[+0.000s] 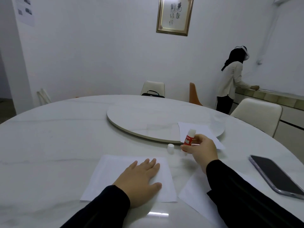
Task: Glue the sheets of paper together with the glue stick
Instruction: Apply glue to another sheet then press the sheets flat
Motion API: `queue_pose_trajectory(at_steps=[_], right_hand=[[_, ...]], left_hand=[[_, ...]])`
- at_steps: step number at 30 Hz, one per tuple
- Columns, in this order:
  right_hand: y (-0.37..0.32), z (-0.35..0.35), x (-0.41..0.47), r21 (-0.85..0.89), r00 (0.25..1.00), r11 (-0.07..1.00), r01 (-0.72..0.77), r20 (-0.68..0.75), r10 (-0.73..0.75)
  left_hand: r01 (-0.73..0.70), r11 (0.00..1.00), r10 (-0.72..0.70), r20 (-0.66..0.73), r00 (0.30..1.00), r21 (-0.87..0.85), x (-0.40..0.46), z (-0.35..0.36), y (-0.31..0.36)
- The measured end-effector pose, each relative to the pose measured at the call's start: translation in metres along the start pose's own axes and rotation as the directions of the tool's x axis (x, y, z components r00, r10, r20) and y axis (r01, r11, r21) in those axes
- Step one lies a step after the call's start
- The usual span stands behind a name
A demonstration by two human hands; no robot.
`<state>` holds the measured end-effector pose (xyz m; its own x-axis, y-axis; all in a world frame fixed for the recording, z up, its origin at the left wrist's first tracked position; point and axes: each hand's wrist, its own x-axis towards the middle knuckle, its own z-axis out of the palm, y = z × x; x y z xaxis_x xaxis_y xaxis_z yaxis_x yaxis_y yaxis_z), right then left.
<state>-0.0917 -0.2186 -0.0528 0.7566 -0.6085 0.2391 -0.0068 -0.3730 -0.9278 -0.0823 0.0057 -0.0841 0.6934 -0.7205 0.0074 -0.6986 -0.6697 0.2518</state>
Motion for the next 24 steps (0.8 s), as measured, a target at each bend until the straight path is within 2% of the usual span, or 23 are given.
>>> queue_pose_trajectory(at_steps=[2, 8, 11, 12, 13, 15, 16, 17, 18, 21, 24], right_hand=[[0.007, 0.009, 0.004, -0.095, 1.000, 0.995, 0.027, 0.014, -0.026], [0.011, 0.014, 0.006, -0.181, 0.998, 0.982, 0.049, 0.057, -0.040], [-0.003, -0.019, 0.004, -0.237, 0.999, 0.971, 0.037, 0.030, -0.030], [-0.008, -0.038, 0.003, -0.318, 0.998, 0.947, 0.035, 0.065, -0.015], [-0.013, -0.058, 0.001, -0.450, 0.989, 0.893, 0.023, 0.140, 0.045], [-0.014, -0.092, -0.010, -0.734, 0.917, 0.679, 0.002, 0.272, 0.291], [-0.012, -0.103, -0.019, -0.825, 0.877, 0.566, 0.010, 0.278, 0.391], [-0.006, -0.111, -0.026, -0.865, 0.860, 0.502, 0.022, 0.272, 0.432], [-0.001, -0.115, -0.032, -0.872, 0.864, 0.488, 0.033, 0.270, 0.424], [0.009, -0.121, -0.042, -0.837, 0.909, 0.544, 0.062, 0.272, 0.314], [0.002, -0.130, -0.042, -0.807, 0.911, 0.590, -0.034, 0.218, 0.350]], left_hand=[[0.001, 1.000, -0.001, -0.003, 1.000, 0.001, 0.000, 0.001, 0.000], [-0.002, 1.000, 0.002, -0.006, 1.000, 0.011, 0.000, -0.001, -0.003], [0.004, 1.000, -0.004, 0.000, 1.000, 0.023, 0.001, -0.001, -0.004], [0.006, 1.000, -0.006, 0.003, 1.000, 0.028, 0.001, -0.001, -0.004], [0.009, 0.999, -0.009, 0.004, 1.000, 0.032, 0.001, -0.001, -0.003], [0.018, 0.999, -0.018, -0.003, 1.000, 0.032, 0.002, -0.001, -0.001], [0.023, 0.999, -0.023, -0.013, 1.000, 0.032, 0.002, -0.001, 0.000], [0.026, 0.999, -0.025, -0.028, 0.999, 0.037, 0.002, -0.001, 0.001], [0.026, 0.999, -0.024, -0.042, 0.999, 0.045, 0.002, -0.001, 0.003], [0.010, 0.998, -0.005, -0.081, 0.997, 0.064, 0.001, -0.001, 0.007], [0.011, 1.000, -0.009, -0.125, 0.992, 0.012, -0.003, -0.001, 0.008]])
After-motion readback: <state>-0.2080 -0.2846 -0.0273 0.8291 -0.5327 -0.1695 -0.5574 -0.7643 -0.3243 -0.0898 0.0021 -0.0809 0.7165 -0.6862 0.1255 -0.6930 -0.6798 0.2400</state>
